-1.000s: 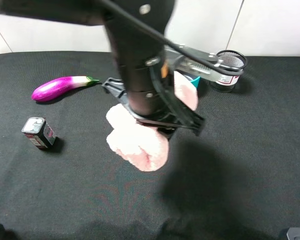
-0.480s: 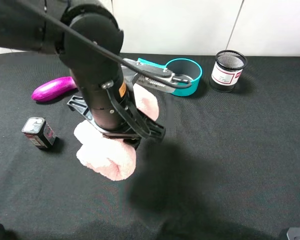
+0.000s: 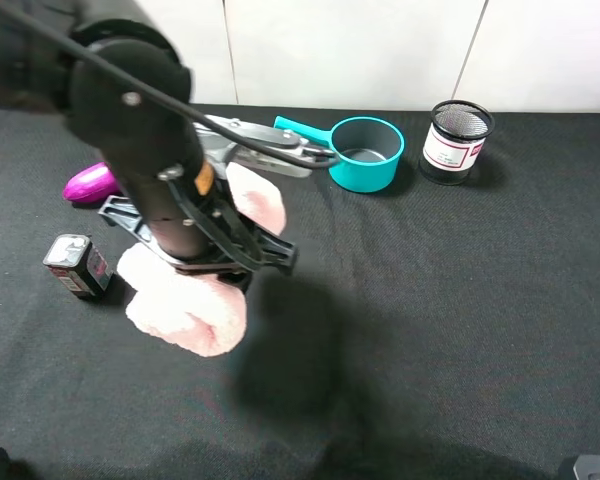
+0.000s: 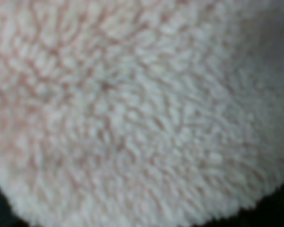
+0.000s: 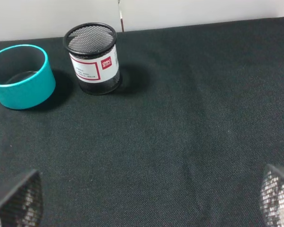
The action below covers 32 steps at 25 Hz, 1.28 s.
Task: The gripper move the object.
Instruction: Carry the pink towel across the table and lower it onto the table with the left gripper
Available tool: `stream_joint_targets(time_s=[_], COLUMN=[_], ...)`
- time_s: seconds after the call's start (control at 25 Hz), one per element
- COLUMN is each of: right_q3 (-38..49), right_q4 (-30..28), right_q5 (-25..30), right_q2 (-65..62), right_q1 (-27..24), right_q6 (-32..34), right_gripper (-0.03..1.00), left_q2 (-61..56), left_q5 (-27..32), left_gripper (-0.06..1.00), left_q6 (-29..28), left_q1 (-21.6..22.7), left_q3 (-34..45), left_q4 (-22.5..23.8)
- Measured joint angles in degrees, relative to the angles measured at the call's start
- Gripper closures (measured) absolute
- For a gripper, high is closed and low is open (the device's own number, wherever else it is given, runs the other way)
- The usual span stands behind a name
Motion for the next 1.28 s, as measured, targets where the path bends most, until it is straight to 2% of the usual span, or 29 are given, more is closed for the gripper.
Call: stream_joint_targets(time_s=[0.56,0.8,1.28], right_q3=[0.0,0.0,0.0], right_q4=[0.2,0.2,0.3], right_q5=[0.0,0.0,0.0], right_q2=[0.0,0.0,0.0], right_q1=[0.0,0.0,0.0], right_q6=[0.0,0.0,0.0], right_gripper=[0.27,0.27,0.27], left_q2=[-2.6,-3.6,-3.5], left_q5=[-2.7,-6.4,-11.9], left_gripper=[0.42,0.42,0.42], left_q6=[-1.1,-1.1,-0.9], left_q1=[5.4,9.2,17.2], left_q3=[6.3,10.7,11.6], left_q4=[1.8,1.9,7.4])
